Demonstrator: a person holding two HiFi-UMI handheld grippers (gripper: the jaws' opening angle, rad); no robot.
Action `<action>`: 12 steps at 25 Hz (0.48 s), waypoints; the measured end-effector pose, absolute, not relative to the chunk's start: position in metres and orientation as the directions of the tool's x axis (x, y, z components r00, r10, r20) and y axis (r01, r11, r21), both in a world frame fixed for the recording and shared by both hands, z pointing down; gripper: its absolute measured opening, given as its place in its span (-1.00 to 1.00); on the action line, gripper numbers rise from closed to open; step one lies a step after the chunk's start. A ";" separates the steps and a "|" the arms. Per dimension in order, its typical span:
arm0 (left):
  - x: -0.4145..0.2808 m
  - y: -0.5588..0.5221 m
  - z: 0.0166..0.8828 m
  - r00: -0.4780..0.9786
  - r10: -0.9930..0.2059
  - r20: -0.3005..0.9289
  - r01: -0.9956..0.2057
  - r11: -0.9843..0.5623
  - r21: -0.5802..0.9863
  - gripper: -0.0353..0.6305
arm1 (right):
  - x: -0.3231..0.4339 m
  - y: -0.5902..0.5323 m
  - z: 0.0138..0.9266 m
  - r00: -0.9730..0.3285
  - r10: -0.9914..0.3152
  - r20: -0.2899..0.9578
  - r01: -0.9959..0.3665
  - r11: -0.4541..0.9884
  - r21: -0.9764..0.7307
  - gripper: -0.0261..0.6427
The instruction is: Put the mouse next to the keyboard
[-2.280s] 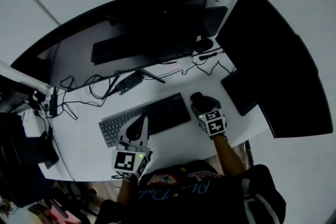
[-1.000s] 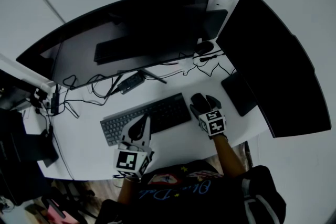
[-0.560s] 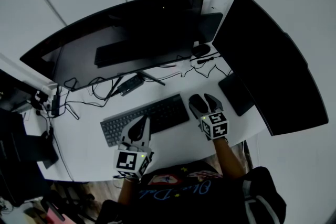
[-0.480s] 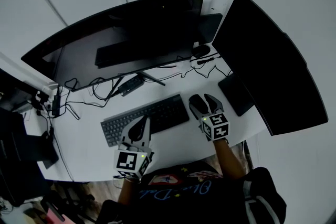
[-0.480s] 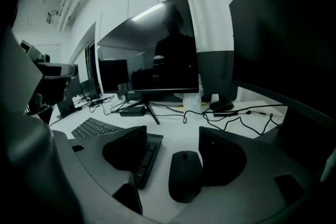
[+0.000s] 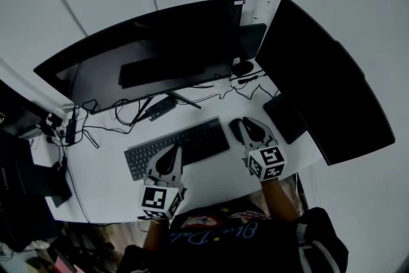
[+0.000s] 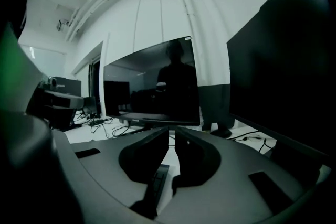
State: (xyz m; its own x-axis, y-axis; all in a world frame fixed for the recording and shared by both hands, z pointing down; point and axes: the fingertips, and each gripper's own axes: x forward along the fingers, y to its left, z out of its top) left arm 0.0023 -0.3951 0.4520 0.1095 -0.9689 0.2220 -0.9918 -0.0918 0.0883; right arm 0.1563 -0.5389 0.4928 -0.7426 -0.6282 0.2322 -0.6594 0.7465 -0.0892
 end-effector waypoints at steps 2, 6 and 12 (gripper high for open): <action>0.001 -0.394 0.449 0.106 -0.971 0.214 -0.993 -0.091 0.081 -0.88 | 0.156 -0.536 0.482 -0.747 -0.630 0.211 -0.656 0.751 -0.081 -0.89; -0.002 -0.391 0.444 0.094 -0.974 0.206 -0.994 -0.081 0.071 -0.88 | 0.156 -0.529 0.464 -0.750 -0.636 0.184 -0.654 0.754 -0.063 -0.93; -0.008 -0.385 0.442 0.078 -0.976 0.204 -0.996 -0.068 0.058 -0.88 | 0.145 -0.513 0.446 -0.790 -0.595 0.145 -0.609 0.790 -0.074 -0.93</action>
